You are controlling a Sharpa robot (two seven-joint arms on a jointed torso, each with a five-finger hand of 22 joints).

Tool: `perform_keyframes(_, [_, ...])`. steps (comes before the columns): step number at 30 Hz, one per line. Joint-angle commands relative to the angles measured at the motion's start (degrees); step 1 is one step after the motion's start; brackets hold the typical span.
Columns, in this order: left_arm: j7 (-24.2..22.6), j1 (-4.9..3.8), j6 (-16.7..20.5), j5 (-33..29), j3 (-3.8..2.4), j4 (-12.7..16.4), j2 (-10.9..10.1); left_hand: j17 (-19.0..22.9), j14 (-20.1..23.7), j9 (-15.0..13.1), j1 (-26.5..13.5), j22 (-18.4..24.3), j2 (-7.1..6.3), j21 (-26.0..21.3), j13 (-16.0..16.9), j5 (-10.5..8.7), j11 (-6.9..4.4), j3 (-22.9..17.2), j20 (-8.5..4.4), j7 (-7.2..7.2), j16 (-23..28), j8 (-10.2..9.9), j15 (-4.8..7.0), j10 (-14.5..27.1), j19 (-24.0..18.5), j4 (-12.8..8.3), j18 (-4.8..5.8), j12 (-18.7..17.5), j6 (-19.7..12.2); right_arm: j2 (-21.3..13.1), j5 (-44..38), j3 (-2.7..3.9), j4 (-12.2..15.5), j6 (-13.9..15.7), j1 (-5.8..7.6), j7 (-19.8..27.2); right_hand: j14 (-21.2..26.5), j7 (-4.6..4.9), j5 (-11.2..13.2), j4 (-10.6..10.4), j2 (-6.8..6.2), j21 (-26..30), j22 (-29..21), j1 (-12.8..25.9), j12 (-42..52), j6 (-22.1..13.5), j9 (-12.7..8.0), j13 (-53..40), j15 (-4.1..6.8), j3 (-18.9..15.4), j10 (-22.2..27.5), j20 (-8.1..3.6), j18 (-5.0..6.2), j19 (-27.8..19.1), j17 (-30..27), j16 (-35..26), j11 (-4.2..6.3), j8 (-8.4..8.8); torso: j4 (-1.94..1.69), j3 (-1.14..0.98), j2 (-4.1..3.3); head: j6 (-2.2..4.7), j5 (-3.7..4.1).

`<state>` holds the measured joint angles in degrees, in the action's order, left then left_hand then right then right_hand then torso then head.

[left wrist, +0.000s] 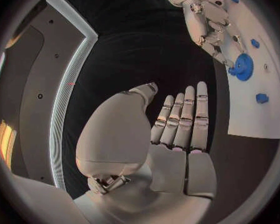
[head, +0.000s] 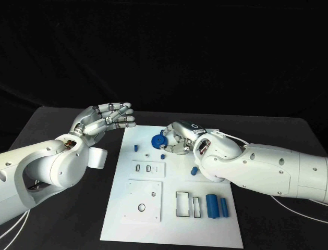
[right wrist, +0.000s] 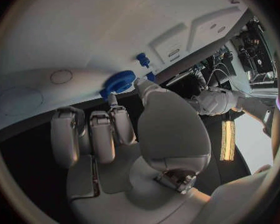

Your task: Assemble the parts on the task board

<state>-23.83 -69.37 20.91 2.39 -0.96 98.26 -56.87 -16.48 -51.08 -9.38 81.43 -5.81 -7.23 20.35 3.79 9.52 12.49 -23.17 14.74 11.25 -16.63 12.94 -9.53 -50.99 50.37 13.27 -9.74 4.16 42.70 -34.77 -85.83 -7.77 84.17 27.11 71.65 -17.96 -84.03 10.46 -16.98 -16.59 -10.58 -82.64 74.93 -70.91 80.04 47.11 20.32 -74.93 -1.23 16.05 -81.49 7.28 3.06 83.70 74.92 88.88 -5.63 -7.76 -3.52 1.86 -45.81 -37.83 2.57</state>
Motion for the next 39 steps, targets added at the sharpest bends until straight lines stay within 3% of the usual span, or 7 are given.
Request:
perform_keyframes(1, [-0.37, -0.06, -0.94, -0.08, -0.04, 0.04, 0.12, -0.08, 0.59, 0.01, -0.42, 0.07, -0.01, 0.35, -0.01, -0.16, 0.11, -0.1, 0.1, 4.42, -0.27, -0.22, 0.0, 0.42, -0.37, -0.29, -0.62, 0.15, -0.43, -0.41, -1.0, 0.01, 0.26, -0.38, -0.03, -0.11, -5.15, 0.03, -0.14, 0.1, 0.71, -0.05, 7.91, 0.01, 0.31, 0.35, -0.07, -4.43, -0.18, -0.06, -0.32, 0.23, -0.68, 0.31, 11.51, 0.15, 0.05, -0.06, 0.06, -0.05, 0.0, 0.06, -0.07])
perform_keyframes(8, [-0.36, -0.06, -0.97, -0.08, -0.04, -0.07, 0.1, -0.08, 0.59, 0.01, -0.42, 0.07, -0.01, 0.35, -0.01, -0.16, 0.11, -0.1, 0.1, 4.42, -0.27, -0.22, 0.0, 0.42, -0.37, -0.29, -0.62, 0.15, -0.43, -3.13, -1.05, 0.02, 2.76, 3.18, 0.02, 1.45, -5.15, 0.0, -0.13, 0.2, 0.65, -0.09, 7.97, -0.11, 0.37, 0.58, -0.13, -4.48, -0.16, -0.01, -0.37, 0.21, -0.7, 0.35, 11.51, 0.15, 0.08, -0.08, 0.09, -0.08, 0.05, 0.32, 0.0])
perform_keyframes(15, [-0.3, -0.05, -1.22, -0.08, -0.03, -0.59, 0.2, -0.22, 0.72, -0.04, -0.6, 0.1, -0.05, 0.42, 0.01, -0.18, 0.12, -0.28, 0.12, 4.43, -0.36, -0.17, -0.02, 0.52, -0.43, -0.45, -0.62, 0.25, -0.46, -10.56, 11.41, 0.06, 8.12, 10.11, 1.91, 12.58, -4.75, -0.52, -2.91, 1.64, -0.37, 1.67, 6.48, -3.9, -0.07, 3.13, -0.83, -4.0, 0.28, 2.75, 0.07, -0.2, -0.17, -1.02, 9.88, -0.34, 0.59, -0.33, 0.63, -0.36, 0.46, 0.44, 0.19])
perform_keyframes(22, [-0.3, 0.0, -2.23, -0.09, 0.0, -1.53, 0.53, -0.23, 0.73, -0.04, -0.62, 0.1, -0.06, 0.43, 0.01, -0.18, 0.12, -0.28, 0.12, 4.42, -0.38, -0.16, -0.02, 0.52, -0.43, -0.46, -0.62, 0.26, -0.46, -20.33, 25.52, 0.03, 9.76, 2.63, 3.84, 22.57, -4.22, -0.98, -1.55, 5.46, -4.0, 5.43, 3.44, -8.15, -2.4, 5.36, -1.52, -1.59, 0.74, 5.25, 2.33, -0.64, 0.8, -3.81, 7.84, -1.15, 1.04, -1.5, 1.79, -0.99, 1.1, 0.45, 0.29])
perform_keyframes(25, [-0.37, 0.03, -2.59, -0.09, 0.01, -1.9, 0.78, -0.24, 0.73, -0.04, -0.63, 0.1, -0.08, 0.43, 0.01, -0.19, 0.11, -0.28, 0.12, 4.4, -0.38, -0.16, -0.01, 0.51, -0.43, -0.47, -0.62, 0.27, -0.46, -23.52, 28.71, -0.01, 9.78, 0.8, 3.72, 25.19, -4.09, -1.14, -3.62, 5.68, -4.96, 6.19, 2.92, -7.86, -2.63, 5.7, -1.62, -1.34, 0.84, 4.55, 2.6, -0.73, 0.96, -4.36, 7.44, -1.32, 1.17, -2.02, 1.81, -1.22, 1.18, 0.49, 0.81])
perform_keyframes(35, [-0.48, 0.14, -3.19, -0.09, 0.02, -2.83, 1.47, -0.25, 0.73, -0.05, -0.61, 0.11, -0.1, 0.44, 0.02, -0.19, 0.09, -0.3, 0.12, 4.37, -0.4, -0.14, -0.01, 0.48, -0.43, -0.52, -0.63, 0.3, -0.46, -27.2, 26.46, -0.2, 5.35, -2.12, 1.69, 28.73, -3.94, -1.04, -3.55, 7.4, -5.62, 6.99, 2.43, -9.71, -3.4, 5.05, -2.01, -0.56, 0.8, 4.23, 3.45, -0.75, 1.11, -4.87, 7.1, -1.48, 1.1, -2.14, 2.15, -1.82, 1.29, 0.31, 1.55])
perform_keyframes(39, [-0.5, 0.16, -3.29, -0.09, 0.03, -2.99, 1.62, -0.25, 0.73, -0.05, -0.61, 0.11, -0.1, 0.44, 0.02, -0.19, 0.09, -0.3, 0.12, 4.37, -0.4, -0.14, -0.01, 0.48, -0.43, -0.52, -0.63, 0.3, -0.46, -27.04, 24.73, -0.23, 4.0, -2.59, 0.76, 28.44, -3.86, -1.0, -3.18, 7.63, -5.68, 7.12, 2.36, -9.88, -3.69, 4.89, -2.09, -0.26, 0.76, 3.99, 3.75, -0.73, 1.13, -4.94, 6.86, -1.56, 1.05, -2.15, 2.04, -1.81, 1.26, 0.48, 2.0])
